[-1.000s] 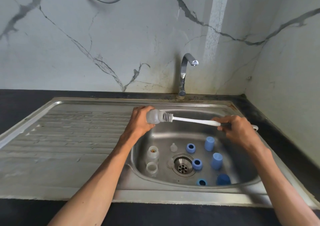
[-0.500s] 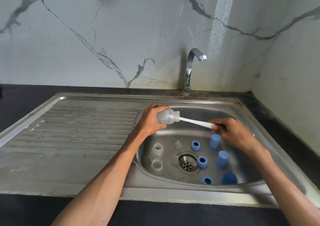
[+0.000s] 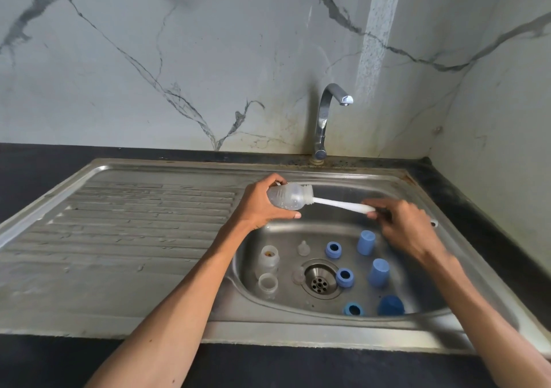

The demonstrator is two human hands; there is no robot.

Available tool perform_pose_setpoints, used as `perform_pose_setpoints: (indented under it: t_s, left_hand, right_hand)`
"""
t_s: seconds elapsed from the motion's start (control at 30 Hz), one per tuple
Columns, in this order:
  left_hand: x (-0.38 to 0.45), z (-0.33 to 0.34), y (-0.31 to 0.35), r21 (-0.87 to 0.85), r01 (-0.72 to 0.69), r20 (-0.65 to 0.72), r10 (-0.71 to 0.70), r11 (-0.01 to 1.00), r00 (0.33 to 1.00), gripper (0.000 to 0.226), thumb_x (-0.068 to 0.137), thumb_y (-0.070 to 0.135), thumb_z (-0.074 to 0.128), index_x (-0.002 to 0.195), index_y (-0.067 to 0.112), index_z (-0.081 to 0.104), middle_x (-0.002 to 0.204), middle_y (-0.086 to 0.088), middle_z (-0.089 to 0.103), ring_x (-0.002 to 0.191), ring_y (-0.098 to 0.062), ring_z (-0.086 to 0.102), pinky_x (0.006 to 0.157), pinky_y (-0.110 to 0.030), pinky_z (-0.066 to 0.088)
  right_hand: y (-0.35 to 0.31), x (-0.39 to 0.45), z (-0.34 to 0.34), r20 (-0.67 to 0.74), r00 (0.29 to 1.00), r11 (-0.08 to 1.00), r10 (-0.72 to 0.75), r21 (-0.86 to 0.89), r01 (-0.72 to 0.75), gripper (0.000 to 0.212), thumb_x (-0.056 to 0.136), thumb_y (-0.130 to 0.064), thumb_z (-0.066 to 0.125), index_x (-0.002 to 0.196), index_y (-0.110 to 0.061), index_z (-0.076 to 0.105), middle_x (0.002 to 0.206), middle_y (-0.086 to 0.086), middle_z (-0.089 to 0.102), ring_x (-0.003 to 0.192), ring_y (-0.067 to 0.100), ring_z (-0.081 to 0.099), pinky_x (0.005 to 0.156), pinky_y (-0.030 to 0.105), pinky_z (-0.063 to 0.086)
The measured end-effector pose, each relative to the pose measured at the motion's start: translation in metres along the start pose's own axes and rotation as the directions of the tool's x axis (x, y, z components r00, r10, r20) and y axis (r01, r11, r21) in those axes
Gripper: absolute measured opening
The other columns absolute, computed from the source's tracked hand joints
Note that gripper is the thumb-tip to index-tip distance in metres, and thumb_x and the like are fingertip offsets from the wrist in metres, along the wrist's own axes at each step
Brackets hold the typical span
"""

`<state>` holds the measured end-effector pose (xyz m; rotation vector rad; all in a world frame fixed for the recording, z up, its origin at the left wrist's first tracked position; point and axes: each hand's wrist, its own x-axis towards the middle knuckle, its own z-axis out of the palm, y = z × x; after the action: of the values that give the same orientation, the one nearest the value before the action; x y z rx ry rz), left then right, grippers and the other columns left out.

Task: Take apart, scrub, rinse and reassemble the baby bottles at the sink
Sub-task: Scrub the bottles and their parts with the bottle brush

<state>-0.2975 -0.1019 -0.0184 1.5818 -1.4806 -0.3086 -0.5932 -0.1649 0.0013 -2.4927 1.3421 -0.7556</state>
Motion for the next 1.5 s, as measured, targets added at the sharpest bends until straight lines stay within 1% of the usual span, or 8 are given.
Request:
perform_pose_setpoints:
  t_s: [0.13,0.3,0.5,0.7,0.9,1.2,1.33,1.5]
  left_hand:
    - [0.001,-0.004,-0.007,0.041,-0.029,0.03,0.028,0.999,0.999,0.068,0.044,0.039,0.1,0.099,0.026,0.062,0.094,0.001,0.067,0.084,-0.021,0.062,0.07,-0.03,0.05]
    - [-0.001,-0.005,-0.005,0.075,-0.044,0.22,0.027,0.996,0.975,0.068,0.035,0.039,0.101,0.093,0.03,0.067,0.093,0.011,0.066,0.084,-0.007,0.059,0.065,-0.019,0.046]
    - [0.003,-0.007,-0.021,-0.28,0.17,0.162,-0.128,0.945,0.978,0.053,0.055,-0.005,0.092,0.101,0.011,0.071,0.093,-0.01,0.068,0.073,-0.021,0.062,0.048,-0.028,0.051]
    - [0.007,-0.002,-0.024,-0.276,0.09,-0.036,-0.104,0.957,0.994,0.075,0.027,0.054,0.097,0.094,0.031,0.072,0.095,0.005,0.073,0.088,-0.018,0.068,0.072,-0.035,0.06]
    - [0.003,0.001,-0.018,-0.153,0.036,0.052,-0.028,0.988,0.998,0.072,0.027,0.033,0.098,0.094,0.027,0.074,0.095,0.004,0.074,0.091,-0.013,0.065,0.078,-0.044,0.059]
    - [0.002,0.0,-0.015,-0.199,0.048,0.132,-0.022,0.979,0.991,0.066,0.033,0.036,0.1,0.093,0.033,0.073,0.092,0.013,0.072,0.088,-0.003,0.062,0.082,-0.038,0.056]
    - [0.0,0.001,-0.014,-0.195,0.026,0.153,0.004,0.981,0.988,0.064,0.038,0.033,0.102,0.094,0.034,0.072,0.093,0.011,0.07,0.088,-0.005,0.062,0.08,-0.032,0.053]
    - [0.004,0.0,-0.025,-0.25,0.071,0.072,-0.055,0.966,0.996,0.082,0.024,0.055,0.099,0.097,0.026,0.074,0.098,-0.001,0.073,0.098,-0.032,0.067,0.078,-0.054,0.059]
  right_hand:
    - [-0.006,0.0,0.004,0.126,0.989,0.996,0.081,-0.059,-0.074,0.039,0.098,-0.023,0.058,0.133,-0.039,0.058,0.106,0.001,0.069,0.089,0.019,0.064,0.087,0.043,0.053]
    - [-0.003,0.008,-0.006,0.092,0.996,0.982,0.013,-0.188,0.004,0.057,0.087,0.006,0.06,0.126,-0.034,0.066,0.116,0.0,0.067,0.112,0.026,0.058,0.091,0.034,0.024]
    - [-0.002,0.005,-0.009,-0.05,0.994,0.99,-0.097,-0.106,0.091,0.038,0.094,-0.013,0.064,0.123,-0.036,0.067,0.11,0.002,0.074,0.105,0.028,0.065,0.09,0.038,0.036]
    - [-0.018,-0.004,0.002,-0.015,1.0,0.987,0.011,-0.16,-0.013,0.032,0.102,-0.026,0.048,0.129,-0.035,0.061,0.107,0.001,0.072,0.098,0.027,0.065,0.077,0.039,0.044]
    - [-0.014,0.001,0.006,0.02,0.997,0.978,0.07,-0.196,-0.065,0.041,0.099,-0.017,0.056,0.134,-0.039,0.058,0.108,0.003,0.072,0.102,0.024,0.063,0.103,0.042,0.034]
    - [0.001,0.006,-0.002,0.06,0.997,0.998,-0.056,0.014,0.055,0.044,0.093,-0.002,0.06,0.122,-0.035,0.069,0.117,-0.011,0.07,0.106,0.016,0.058,0.081,0.028,0.015]
    - [0.002,0.003,0.007,0.11,0.994,1.0,0.004,0.019,-0.007,0.038,0.097,-0.011,0.058,0.124,-0.036,0.066,0.101,-0.005,0.075,0.1,0.017,0.063,0.092,0.031,0.028]
    - [-0.002,0.004,0.019,0.255,0.965,0.995,0.055,0.067,-0.074,0.024,0.103,-0.027,0.048,0.108,-0.04,0.067,0.073,-0.011,0.062,0.064,0.009,0.053,0.067,0.032,0.043]
